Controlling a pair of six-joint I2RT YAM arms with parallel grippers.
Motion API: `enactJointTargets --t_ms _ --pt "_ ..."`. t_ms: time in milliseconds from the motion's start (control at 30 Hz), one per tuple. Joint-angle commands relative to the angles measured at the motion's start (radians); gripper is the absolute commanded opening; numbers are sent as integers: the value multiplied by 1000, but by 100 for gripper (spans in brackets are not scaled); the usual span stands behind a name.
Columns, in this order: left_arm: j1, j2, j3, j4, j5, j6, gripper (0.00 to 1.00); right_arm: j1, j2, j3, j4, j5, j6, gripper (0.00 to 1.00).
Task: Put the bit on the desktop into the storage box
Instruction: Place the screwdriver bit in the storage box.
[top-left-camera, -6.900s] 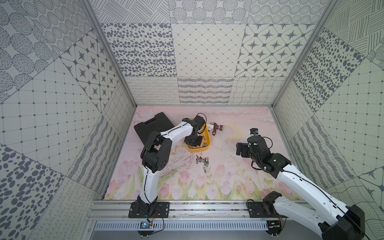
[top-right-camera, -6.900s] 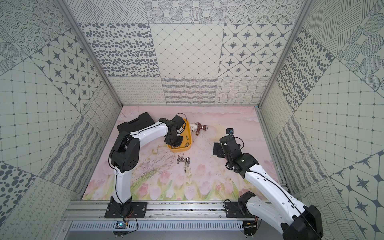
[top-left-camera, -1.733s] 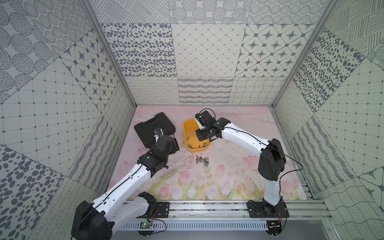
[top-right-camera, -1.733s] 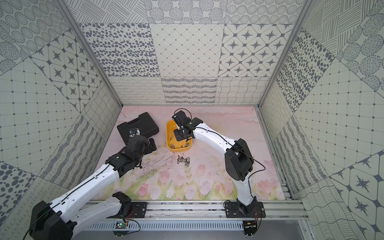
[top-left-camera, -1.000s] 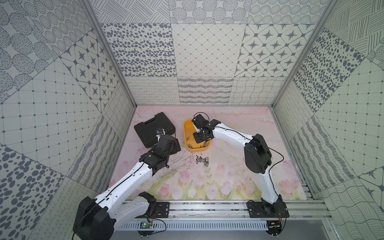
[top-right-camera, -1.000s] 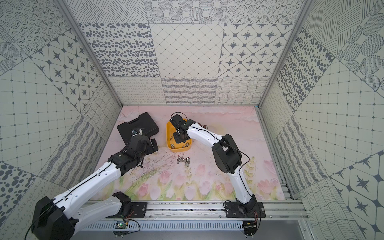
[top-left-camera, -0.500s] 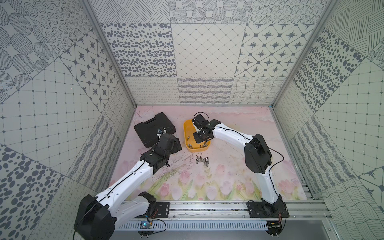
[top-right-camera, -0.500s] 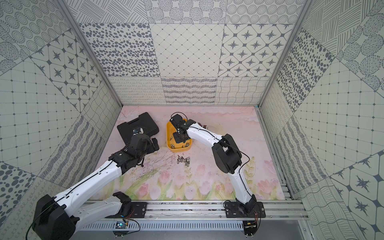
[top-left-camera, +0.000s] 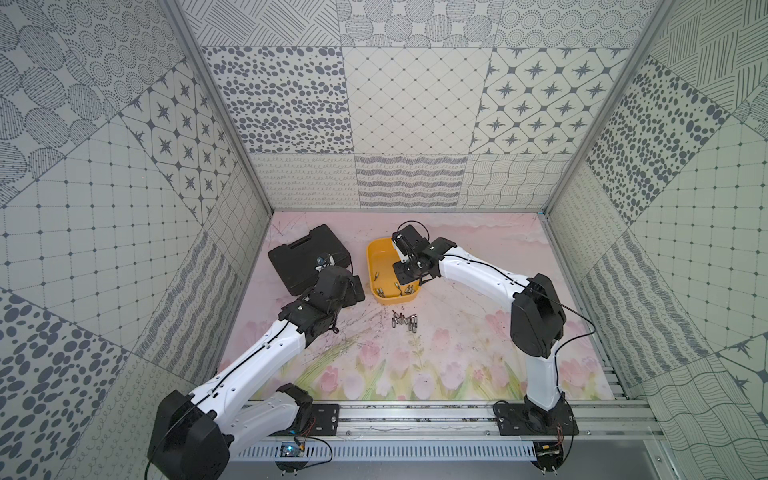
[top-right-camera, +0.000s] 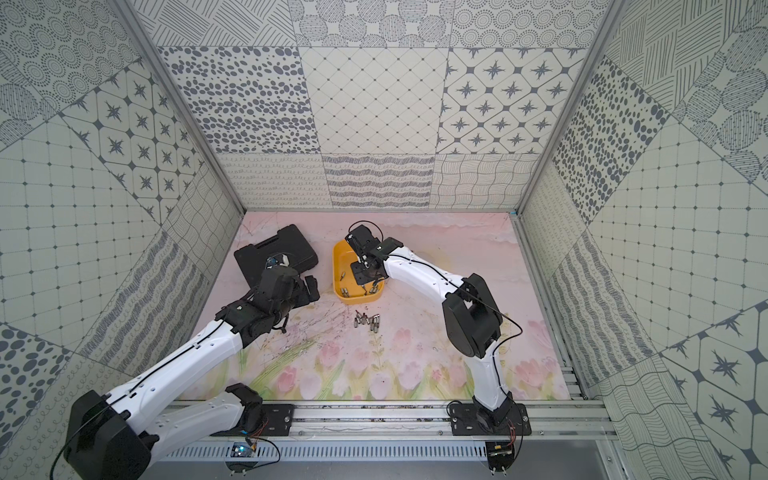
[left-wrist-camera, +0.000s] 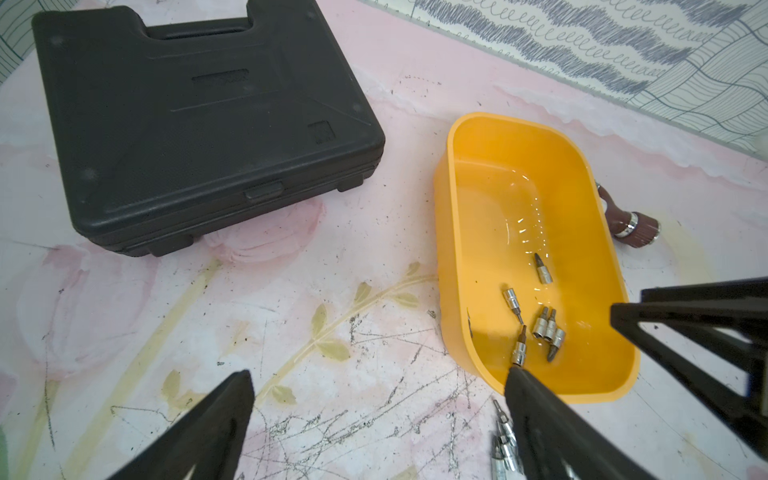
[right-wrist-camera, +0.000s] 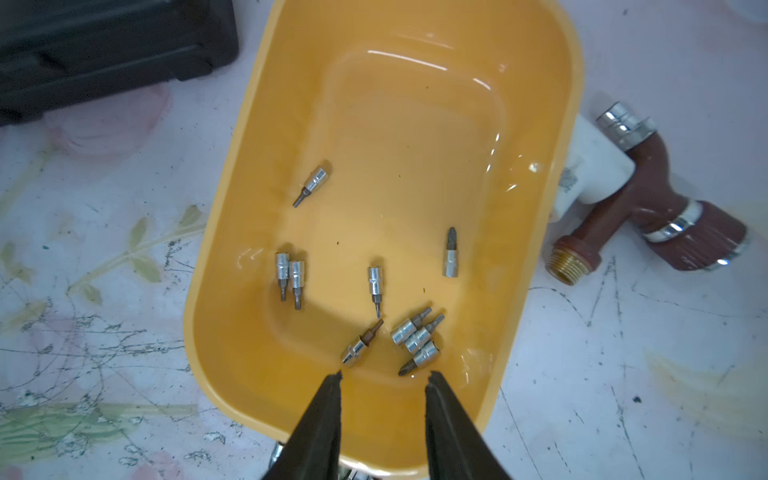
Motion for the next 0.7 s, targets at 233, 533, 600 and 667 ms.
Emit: enactJointTargets --t_ms 233,533,600,667 --pt "-17 5 36 -115 180 42 99 -26 -327 -255 137 108 41 52" --pt "-199 82 114 -253 108 52 95 -87 -577 -507 230 152 101 66" --pt "-239 119 133 -270 110 48 92 -103 -631 -560 245 168 109 71" --pt "-270 157 148 -276 117 39 89 -118 -682 -602 256 182 119 77"
